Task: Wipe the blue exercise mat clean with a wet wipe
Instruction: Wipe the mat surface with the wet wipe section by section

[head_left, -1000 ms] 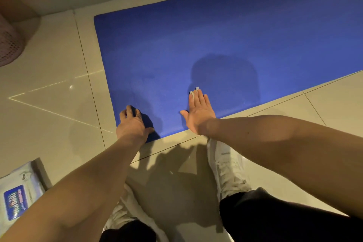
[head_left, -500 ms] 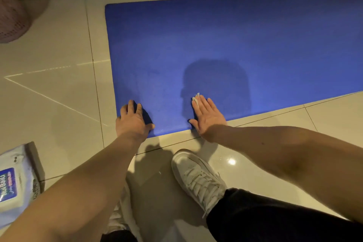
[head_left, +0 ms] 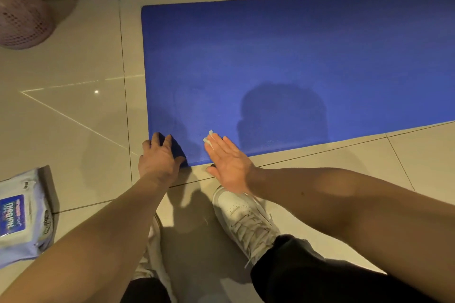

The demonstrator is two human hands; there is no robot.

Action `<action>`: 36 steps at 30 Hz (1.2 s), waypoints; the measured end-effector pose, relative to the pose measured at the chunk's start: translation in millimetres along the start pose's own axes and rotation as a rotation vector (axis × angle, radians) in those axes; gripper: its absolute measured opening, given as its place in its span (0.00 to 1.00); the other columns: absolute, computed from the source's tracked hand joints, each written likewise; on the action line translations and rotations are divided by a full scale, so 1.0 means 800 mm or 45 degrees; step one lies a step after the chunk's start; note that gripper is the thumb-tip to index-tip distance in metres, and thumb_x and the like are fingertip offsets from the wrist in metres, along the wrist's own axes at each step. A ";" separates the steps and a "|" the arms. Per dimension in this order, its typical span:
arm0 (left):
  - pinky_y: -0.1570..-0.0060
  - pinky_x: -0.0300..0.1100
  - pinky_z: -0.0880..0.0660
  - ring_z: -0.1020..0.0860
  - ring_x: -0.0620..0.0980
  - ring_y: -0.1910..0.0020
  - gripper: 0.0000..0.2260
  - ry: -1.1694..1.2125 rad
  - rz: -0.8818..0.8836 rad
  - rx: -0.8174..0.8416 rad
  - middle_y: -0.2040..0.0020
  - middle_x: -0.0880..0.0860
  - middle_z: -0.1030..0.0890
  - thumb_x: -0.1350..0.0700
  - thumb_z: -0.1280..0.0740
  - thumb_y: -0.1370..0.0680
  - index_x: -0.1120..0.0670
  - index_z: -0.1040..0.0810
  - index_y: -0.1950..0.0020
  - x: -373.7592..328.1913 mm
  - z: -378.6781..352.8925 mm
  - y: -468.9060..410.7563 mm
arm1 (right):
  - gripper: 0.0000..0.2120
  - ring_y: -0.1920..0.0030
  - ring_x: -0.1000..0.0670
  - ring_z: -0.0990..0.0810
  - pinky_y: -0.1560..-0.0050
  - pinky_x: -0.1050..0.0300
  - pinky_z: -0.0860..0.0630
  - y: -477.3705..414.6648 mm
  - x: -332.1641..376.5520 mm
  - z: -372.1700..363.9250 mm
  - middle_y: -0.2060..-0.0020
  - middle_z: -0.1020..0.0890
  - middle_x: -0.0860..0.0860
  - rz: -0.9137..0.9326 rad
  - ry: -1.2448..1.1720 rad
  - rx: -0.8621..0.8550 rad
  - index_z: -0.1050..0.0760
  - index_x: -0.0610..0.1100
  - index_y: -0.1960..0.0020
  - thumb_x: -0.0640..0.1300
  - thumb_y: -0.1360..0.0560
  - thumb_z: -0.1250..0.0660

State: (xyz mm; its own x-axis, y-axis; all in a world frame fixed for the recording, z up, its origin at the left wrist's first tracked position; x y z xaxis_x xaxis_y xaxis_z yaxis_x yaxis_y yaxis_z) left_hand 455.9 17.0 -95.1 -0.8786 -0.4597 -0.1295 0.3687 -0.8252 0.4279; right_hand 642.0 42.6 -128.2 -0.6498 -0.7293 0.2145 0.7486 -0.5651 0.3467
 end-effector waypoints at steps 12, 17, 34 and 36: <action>0.36 0.53 0.25 0.43 0.58 0.25 0.32 -0.016 0.080 0.039 0.21 0.52 0.44 0.44 0.34 0.20 0.50 0.44 0.19 -0.005 -0.001 -0.001 | 0.34 0.18 0.40 0.61 0.19 0.41 0.55 0.025 -0.082 0.016 0.18 0.54 0.38 -0.347 -0.206 -0.111 0.55 0.33 0.18 0.54 0.14 0.49; 0.44 0.51 0.25 0.44 0.57 0.25 0.32 -0.027 0.077 0.039 0.21 0.51 0.44 0.44 0.34 0.20 0.48 0.43 0.19 -0.003 -0.001 -0.001 | 0.34 0.18 0.43 0.51 0.19 0.45 0.50 0.006 -0.004 0.002 0.19 0.45 0.40 0.055 -0.062 -0.145 0.45 0.36 0.19 0.58 0.16 0.56; 0.31 0.51 0.32 0.38 0.58 0.28 0.27 0.006 0.005 0.007 0.24 0.53 0.35 0.42 0.35 0.20 0.50 0.34 0.23 -0.015 0.010 -0.002 | 0.26 0.23 0.52 0.34 0.29 0.73 0.43 0.026 -0.083 0.088 0.22 0.33 0.51 -0.103 -0.748 -0.237 0.37 0.45 0.20 0.39 0.17 0.37; 0.33 0.50 0.31 0.33 0.58 0.31 0.23 0.165 -0.047 -0.060 0.28 0.53 0.29 0.43 0.35 0.20 0.50 0.28 0.27 -0.028 0.026 0.000 | 0.22 0.33 0.48 0.23 0.33 0.69 0.34 0.015 -0.079 0.115 0.30 0.23 0.47 -0.180 -0.875 -0.302 0.31 0.41 0.24 0.36 0.18 0.37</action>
State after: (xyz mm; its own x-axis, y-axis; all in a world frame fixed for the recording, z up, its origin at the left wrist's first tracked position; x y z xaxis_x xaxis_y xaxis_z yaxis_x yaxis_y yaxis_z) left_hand 469.6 34.0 -73.7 -0.8464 -0.4648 -0.2601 0.3533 -0.8554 0.3788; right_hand 679.9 117.2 -53.2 -0.6200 -0.2813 0.7324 0.6092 -0.7608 0.2235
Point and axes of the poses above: each hand's wrist, its own y-axis away from the middle knuckle, its own z-axis out of the back of the hand, x = y × z, the point moved 7 cm from there along -y, towards the middle knuckle
